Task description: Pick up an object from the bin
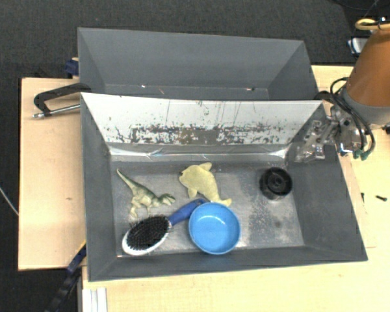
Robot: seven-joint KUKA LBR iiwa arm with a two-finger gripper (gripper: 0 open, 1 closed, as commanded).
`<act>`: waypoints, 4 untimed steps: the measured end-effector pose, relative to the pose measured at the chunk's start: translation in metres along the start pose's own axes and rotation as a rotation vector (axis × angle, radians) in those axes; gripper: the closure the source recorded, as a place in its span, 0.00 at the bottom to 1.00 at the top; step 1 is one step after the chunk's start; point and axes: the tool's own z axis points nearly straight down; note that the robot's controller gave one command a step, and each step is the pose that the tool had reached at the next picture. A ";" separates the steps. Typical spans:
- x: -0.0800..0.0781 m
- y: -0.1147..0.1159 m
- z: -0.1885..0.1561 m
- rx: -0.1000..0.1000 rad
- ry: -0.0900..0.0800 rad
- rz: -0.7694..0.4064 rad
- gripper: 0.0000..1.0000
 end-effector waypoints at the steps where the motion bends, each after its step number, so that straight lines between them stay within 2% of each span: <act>1: -0.006 0.004 0.089 -0.001 0.002 0.022 1.00; 2: -0.004 -0.015 -0.001 0.001 -0.003 0.032 1.00; 3: -0.011 -0.004 0.092 -0.001 0.005 -0.020 1.00; 4: 0.000 -0.002 -0.015 0.000 -0.003 -0.012 1.00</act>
Offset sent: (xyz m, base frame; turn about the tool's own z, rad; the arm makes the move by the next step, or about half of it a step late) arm 0.0057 0.0034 -0.1051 0.0219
